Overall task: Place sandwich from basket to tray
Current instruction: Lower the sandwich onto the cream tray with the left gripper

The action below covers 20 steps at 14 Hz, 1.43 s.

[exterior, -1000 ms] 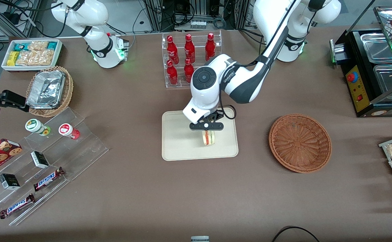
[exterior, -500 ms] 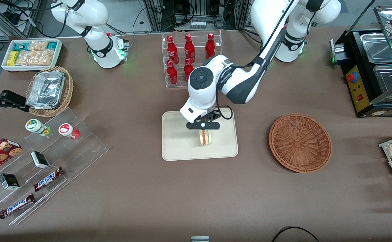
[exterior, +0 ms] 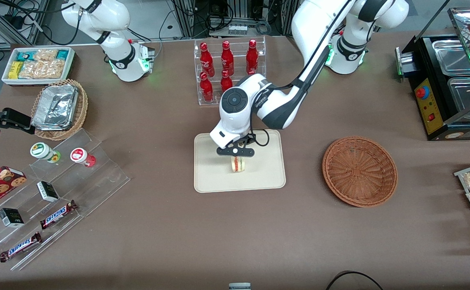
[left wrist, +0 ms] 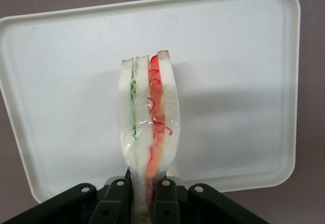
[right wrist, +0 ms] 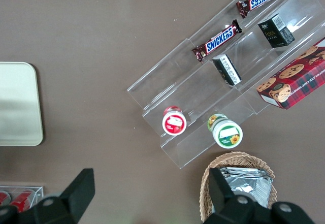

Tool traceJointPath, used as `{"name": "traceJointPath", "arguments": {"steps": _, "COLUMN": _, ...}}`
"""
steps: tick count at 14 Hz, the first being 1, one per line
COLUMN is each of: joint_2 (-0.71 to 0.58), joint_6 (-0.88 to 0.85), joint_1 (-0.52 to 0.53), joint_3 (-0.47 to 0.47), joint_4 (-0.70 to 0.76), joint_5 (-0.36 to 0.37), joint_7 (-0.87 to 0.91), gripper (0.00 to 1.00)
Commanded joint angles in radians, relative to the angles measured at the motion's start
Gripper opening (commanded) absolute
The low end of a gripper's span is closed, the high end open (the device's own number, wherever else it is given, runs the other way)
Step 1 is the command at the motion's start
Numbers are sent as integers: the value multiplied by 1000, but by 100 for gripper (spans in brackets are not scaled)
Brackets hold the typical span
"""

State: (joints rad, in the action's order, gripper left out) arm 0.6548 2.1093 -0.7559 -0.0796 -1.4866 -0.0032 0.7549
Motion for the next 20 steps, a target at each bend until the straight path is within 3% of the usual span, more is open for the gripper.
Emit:
{"name": "traceJointPath", "arguments": {"steps": 1, "joint_2": 35, "joint_6": 8, "joint_1": -11, "joint_3": 4, "joint_4": 22, "joint_5": -14, "joint_7": 14, "gripper": 0}}
{"name": "traceJointPath", "arguments": {"steps": 8, "joint_2": 62, "joint_6": 28, "joint_1": -11, "joint_3": -3, "joint_4": -3, "joint_5": -14, "joint_7": 14, "gripper": 0}}
{"name": "traceJointPath", "arguments": {"steps": 9, "joint_2": 62, "joint_6": 26, "joint_1": -10, "joint_3": -3, "joint_4": -3, "joint_5": -15, "joint_7": 14, "gripper": 29}}
{"name": "traceJointPath", "arguments": {"steps": 10, "joint_2": 62, "joint_6": 24, "joint_1": -10, "joint_3": -3, "joint_4": -3, "joint_5": -14, "joint_7": 12, "gripper": 75}}
{"name": "traceJointPath", "arguments": {"steps": 11, "joint_2": 60, "joint_6": 21, "joint_1": -10, "joint_3": -2, "joint_4": 0, "joint_5": -14, "joint_7": 14, "gripper": 100}}
{"name": "traceJointPath", "arguments": {"steps": 15, "joint_2": 8, "joint_6": -5, "joint_1": 6, "joint_3": 3, "joint_4": 12, "joint_5": -14, "joint_7": 14, "gripper": 100}}
{"name": "traceJointPath", "arguments": {"steps": 20, "joint_2": -105, "joint_6": -161, "joint_1": 55, "joint_3": 4, "joint_4": 66, "joint_5": -14, "joint_7": 12, "gripper": 100}}
